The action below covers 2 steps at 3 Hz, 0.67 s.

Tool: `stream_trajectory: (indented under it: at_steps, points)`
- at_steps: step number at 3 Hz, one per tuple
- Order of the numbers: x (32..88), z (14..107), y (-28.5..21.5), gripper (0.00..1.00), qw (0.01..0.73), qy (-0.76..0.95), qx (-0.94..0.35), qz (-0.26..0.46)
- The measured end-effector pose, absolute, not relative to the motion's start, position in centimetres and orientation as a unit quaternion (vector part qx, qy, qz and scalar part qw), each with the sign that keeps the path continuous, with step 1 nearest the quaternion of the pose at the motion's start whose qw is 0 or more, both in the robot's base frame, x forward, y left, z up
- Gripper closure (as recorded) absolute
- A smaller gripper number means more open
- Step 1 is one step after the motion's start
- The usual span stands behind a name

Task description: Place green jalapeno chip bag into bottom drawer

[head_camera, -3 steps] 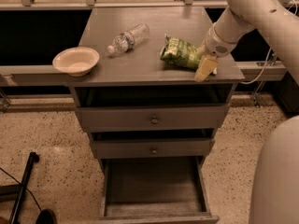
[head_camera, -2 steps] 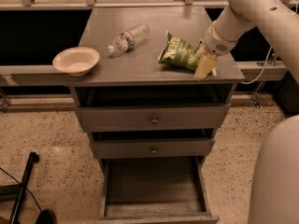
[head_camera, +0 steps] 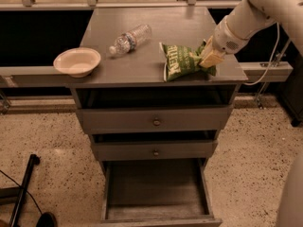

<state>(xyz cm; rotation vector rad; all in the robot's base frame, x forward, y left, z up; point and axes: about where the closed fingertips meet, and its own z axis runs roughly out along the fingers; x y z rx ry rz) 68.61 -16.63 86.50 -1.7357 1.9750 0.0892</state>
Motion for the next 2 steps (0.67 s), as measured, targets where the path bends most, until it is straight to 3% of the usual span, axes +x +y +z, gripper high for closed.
stream_trajectory:
  at_steps: [2]
  points:
    - [57.8, 96.2, -17.6, 1.0, 0.336, 0.721, -0.605, 0.03]
